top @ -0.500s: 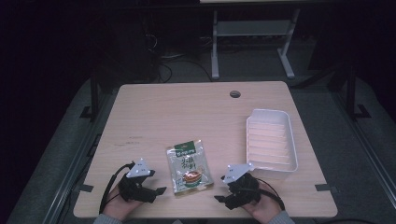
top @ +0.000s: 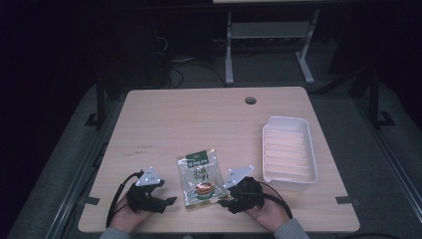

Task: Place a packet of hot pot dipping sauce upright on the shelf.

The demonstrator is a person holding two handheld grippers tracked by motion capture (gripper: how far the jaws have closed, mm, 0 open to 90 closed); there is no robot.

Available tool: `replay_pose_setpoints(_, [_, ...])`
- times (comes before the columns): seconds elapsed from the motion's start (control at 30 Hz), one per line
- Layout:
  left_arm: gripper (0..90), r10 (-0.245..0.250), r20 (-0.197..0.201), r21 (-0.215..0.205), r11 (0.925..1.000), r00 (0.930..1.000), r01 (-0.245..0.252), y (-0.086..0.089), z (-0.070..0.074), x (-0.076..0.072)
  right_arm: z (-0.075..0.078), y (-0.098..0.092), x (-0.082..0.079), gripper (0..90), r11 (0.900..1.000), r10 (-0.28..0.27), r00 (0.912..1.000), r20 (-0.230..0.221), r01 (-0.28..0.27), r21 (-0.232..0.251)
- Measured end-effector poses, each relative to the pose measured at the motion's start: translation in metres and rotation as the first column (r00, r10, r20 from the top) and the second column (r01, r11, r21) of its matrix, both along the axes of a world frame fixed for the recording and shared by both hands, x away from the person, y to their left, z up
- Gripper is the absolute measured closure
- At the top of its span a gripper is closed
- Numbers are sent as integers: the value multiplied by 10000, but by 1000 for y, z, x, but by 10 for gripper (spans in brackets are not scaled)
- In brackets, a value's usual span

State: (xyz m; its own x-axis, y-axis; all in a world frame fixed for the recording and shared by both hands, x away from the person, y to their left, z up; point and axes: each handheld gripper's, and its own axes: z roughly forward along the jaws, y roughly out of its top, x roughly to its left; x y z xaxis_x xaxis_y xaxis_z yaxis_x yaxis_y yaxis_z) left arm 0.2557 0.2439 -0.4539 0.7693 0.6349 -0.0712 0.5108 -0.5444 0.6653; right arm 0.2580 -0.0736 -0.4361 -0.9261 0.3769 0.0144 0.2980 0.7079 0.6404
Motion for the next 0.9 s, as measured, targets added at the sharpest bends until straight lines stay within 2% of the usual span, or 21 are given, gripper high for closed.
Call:
replay_pose_setpoints(0.23, [261, 14, 31, 75, 10000, 10000, -15, -2, 2, 4, -4, 15, 9, 574, 9998, 57, 9997, -231, -61, -199])
replay_pose_setpoints(0.27, [263, 9, 37, 81, 10000, 10000, -10, -3, 2, 7, -6, 21, 12, 640, 9995, 143, 9994, -311, -151, -270])
replay_pose_setpoints(0.33, [263, -7, 12, 131, 9999, 10000, 6, -6, 3, 9, -8, 25, 15, 716, 9992, 152, 9994, -301, -163, -376])
replay_pose_setpoints(0.43, [264, -64, -94, 100, 9999, 9999, 65, -10, 4, 13, -11, 28, 19, 791, 9986, 132, 9995, -299, -147, -515])
replay_pose_setpoints(0.6, [264, -117, -192, 249, 9996, 9997, 122, -14, 7, 21, -12, 24, 22, 833, 9981, 160, 9984, -548, -192, -580])
replay_pose_setpoints(0.67, [265, -81, -168, 233, 9997, 9998, 85, -14, 8, 23, -15, 26, 21, 846, 9965, 244, 9975, -662, -296, -778])
replay_pose_setpoints(0.77, [263, 172, -136, 80, 9998, 9998, -171, -15, 12, 36, -17, 27, 19, 859, 9943, 362, 9971, -664, -426, -975])
replay_pose_setpoints(0.9, [258, 440, -266, -143, 9989, 9987, -444, -18, 14, 52, -19, 25, 18, 894, 9964, 285, 9967, -765, -344, -771])
